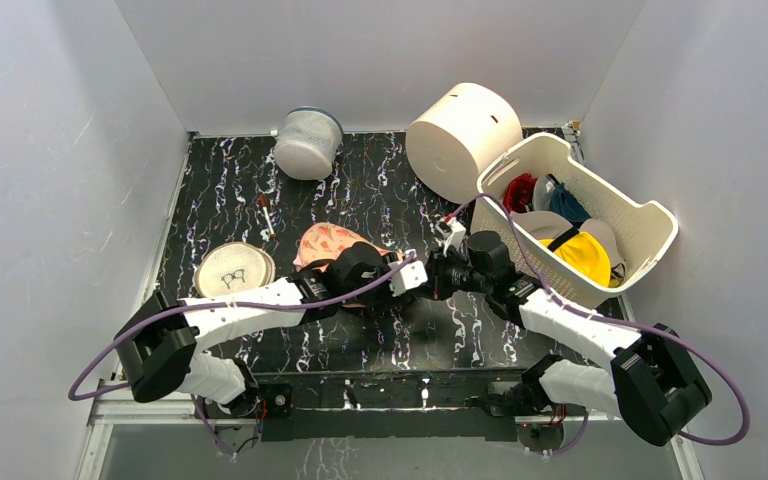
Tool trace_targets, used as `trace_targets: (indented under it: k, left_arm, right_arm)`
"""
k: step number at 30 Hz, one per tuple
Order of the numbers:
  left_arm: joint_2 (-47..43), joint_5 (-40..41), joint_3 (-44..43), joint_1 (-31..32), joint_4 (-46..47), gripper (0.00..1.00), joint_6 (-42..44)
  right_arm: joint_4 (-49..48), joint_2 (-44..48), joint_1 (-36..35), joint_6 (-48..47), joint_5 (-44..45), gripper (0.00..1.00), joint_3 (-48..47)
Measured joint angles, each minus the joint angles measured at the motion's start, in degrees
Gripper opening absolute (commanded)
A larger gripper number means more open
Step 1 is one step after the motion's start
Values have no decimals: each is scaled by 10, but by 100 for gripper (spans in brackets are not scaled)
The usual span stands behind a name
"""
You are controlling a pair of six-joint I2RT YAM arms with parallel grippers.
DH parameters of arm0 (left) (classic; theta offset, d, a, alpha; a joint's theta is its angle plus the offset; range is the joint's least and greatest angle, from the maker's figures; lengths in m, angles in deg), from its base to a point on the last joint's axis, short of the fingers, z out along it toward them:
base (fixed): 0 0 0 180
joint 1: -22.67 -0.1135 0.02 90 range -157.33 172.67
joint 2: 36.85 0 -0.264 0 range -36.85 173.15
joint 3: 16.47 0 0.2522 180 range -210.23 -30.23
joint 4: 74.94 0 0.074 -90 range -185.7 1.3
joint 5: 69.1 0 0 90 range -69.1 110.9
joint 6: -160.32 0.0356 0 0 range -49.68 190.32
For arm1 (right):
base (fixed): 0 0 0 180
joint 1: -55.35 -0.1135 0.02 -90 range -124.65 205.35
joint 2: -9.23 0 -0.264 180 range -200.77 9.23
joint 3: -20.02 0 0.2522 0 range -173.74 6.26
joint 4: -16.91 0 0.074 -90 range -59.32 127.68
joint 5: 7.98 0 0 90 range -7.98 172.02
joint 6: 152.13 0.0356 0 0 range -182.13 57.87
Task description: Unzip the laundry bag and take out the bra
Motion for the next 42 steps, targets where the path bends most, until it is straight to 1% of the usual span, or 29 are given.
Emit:
trace_targets:
  k: [2,10,13,21,31,42]
  left_arm:
    - [0,7,-1,0,1,32,0]
    - [0,43,-3,0,5,10,11]
    - [-7,53,-3,0,7,0,21]
    - [-64,79,27,0,17,0,62]
    - [-136,111,62,1,45,0,88]
    - [-203,152,105,1,84,0,103]
  right_arm:
    - [-2,-6,-5,0,0,0,-3]
    - [5,-12,-8,-15,16,0,-16]
    - [11,-12,-9,-26,27,0,-22]
    - [47,-12,3,-71,35,0,-48]
    - [67,-21,70,-103,1,0,-54]
    - [59,-75,73,-112,-23,0,-78]
